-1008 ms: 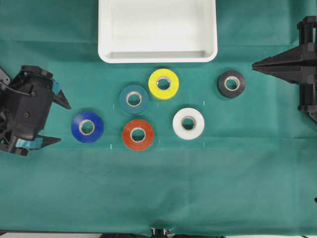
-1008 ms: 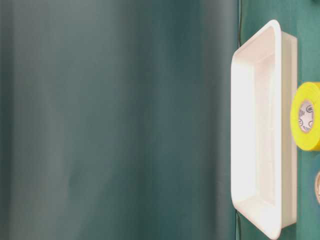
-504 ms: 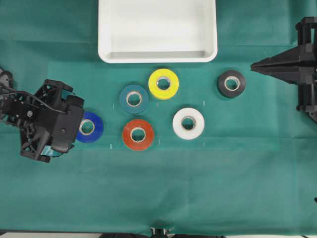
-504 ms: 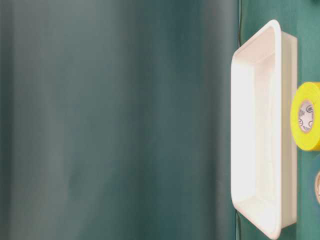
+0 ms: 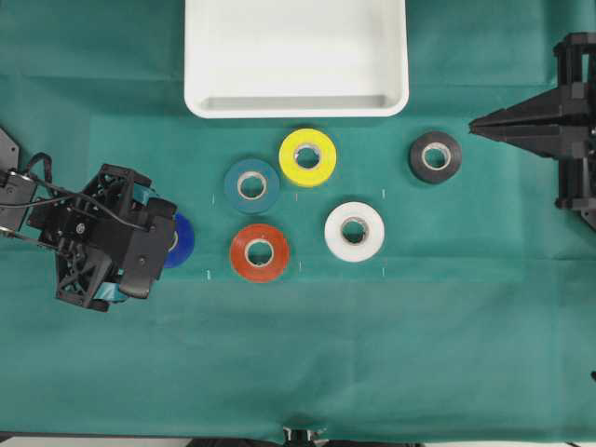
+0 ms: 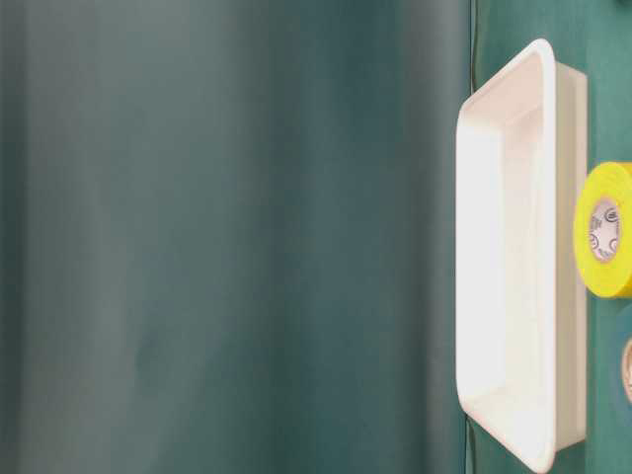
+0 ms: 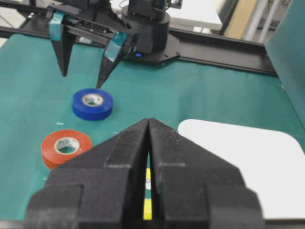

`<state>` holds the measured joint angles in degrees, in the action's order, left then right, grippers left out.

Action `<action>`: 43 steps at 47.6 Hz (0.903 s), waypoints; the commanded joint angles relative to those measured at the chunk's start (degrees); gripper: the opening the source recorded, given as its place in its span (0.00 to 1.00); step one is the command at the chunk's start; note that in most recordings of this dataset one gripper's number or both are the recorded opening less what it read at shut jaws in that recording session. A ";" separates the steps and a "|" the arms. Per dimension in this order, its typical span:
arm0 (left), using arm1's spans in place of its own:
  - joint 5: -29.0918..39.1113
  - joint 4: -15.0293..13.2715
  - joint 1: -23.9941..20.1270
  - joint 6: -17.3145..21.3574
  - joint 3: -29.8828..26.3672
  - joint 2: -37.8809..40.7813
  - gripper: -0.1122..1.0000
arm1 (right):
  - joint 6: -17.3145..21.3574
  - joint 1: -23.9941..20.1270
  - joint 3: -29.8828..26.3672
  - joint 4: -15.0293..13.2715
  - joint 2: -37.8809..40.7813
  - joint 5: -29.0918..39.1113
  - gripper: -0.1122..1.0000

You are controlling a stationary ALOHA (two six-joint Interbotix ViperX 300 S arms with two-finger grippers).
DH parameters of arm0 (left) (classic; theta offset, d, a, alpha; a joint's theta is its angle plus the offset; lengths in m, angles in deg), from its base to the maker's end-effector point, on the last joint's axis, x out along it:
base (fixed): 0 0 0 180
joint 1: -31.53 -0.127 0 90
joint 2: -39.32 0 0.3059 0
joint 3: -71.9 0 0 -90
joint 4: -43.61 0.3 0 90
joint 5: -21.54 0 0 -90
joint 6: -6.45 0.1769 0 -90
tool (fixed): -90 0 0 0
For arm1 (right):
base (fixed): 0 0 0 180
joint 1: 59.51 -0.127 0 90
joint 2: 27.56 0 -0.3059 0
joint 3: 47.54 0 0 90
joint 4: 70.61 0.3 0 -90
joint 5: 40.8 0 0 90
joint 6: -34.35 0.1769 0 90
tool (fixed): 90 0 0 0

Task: Pick up the tape from a random location and place it into the white case.
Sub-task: 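Lower the left gripper over the blue tape roll's center hole, then close the left gripper on the blue tape roll's inner rim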

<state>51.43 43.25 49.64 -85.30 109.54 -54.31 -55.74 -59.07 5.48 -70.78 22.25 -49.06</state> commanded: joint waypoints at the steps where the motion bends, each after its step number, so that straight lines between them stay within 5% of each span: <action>1: -0.35 0.00 0.35 -0.09 0.53 -0.09 0.97 | -0.09 0.09 -1.14 -0.09 0.35 -0.18 0.10; 43: -3.60 0.00 0.44 0.00 1.23 6.50 0.97 | -0.09 0.79 -1.05 -0.18 0.97 -0.18 0.10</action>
<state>48.61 43.25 49.81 -85.30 110.33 -47.71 -55.74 -58.46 5.48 -70.78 22.78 -49.06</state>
